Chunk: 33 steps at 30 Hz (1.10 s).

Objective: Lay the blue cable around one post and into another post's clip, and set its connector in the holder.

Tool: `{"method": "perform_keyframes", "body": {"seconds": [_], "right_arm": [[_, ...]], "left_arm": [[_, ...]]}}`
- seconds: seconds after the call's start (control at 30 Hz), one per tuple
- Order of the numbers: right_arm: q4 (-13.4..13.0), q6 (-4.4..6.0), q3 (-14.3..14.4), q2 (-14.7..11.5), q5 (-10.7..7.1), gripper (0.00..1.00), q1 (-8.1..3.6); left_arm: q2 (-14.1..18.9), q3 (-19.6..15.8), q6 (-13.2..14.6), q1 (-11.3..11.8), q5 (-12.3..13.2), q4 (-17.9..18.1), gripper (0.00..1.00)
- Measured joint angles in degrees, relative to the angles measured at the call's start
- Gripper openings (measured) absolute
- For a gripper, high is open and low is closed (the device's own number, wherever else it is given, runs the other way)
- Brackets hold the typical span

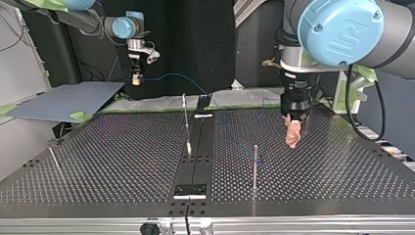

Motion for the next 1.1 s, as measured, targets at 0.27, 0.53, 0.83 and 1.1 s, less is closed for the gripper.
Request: {"method": "perform_keyframes", "body": {"seconds": [0.27,0.53,0.83,1.1], "right_arm": [[0.0,0.0,0.0,0.0,0.0,0.02,-0.03],[-0.1,0.0,0.0,0.0,0.0,0.02,-0.09],[-0.2,0.08,0.0,0.0,0.0,0.02,-0.1],[-0.2,0.17,0.0,0.0,0.0,0.02,-0.11]], "left_arm": [[0.0,0.0,-0.6,-0.2,-0.1,0.0,1.0],[0.0,0.0,-0.8,-0.4,-0.6,0.0,1.0],[1.3,-2.6,-0.8,-1.3,0.7,1.7,1.0],[2.8,-6.5,-3.4,-4.4,4.5,5.5,1.0]]}}
